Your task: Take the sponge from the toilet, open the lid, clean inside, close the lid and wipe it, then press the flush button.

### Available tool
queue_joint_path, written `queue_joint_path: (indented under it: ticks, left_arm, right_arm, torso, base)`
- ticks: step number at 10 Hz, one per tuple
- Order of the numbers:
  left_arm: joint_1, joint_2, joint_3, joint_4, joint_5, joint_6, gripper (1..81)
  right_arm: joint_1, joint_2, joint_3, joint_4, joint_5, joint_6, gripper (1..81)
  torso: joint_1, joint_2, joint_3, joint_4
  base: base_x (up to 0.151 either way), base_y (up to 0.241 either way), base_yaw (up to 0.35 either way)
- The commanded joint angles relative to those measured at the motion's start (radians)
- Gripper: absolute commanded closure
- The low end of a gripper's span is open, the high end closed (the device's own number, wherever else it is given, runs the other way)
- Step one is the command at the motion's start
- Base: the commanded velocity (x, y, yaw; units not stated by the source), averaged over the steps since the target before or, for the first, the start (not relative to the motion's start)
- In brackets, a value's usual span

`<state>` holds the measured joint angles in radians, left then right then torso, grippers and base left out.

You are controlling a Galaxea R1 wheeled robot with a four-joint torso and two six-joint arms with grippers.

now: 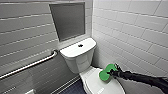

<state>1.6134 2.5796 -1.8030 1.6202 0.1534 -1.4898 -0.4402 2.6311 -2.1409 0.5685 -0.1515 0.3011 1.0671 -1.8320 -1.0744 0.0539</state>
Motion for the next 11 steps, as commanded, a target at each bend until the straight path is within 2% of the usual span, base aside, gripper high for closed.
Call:
queue_joint_path:
  ticks: [1, 4, 6, 11]
  left_arm:
    - [0.017, -0.007, 0.024, 0.009, 0.021, 0.003, 1.0]
    - [0.017, -0.005, 0.022, 0.009, 0.021, 0.003, 1.0]
    - [0.017, -0.004, 0.022, 0.009, 0.021, 0.003, 1.0]
    - [0.021, -0.013, 0.027, 0.009, 0.005, 0.003, 1.0]
  right_arm:
    - [0.198, 0.203, -0.304, 0.088, -0.131, 0.089, 81.1]
    - [0.197, 0.265, -0.323, 0.105, -0.125, 0.125, 81.1]
    - [0.136, 0.296, -0.330, 0.106, -0.103, 0.136, 81.1]
    - [0.056, 0.224, -0.364, 0.106, -0.071, 0.139, 81.1]
  torso:
    - [0.000, 0.000, 0.000, 0.000]
    - [0.000, 0.000, 0.000, 0.000]
    - [0.000, 0.000, 0.000, 0.000]
    - [0.000, 0.000, 0.000, 0.000]
  base:
    - [0.000, 0.000, 0.000]
    - [0.000, 0.000, 0.000]
    - [0.000, 0.000, 0.000]
    - [0.000, 0.000, 0.000]
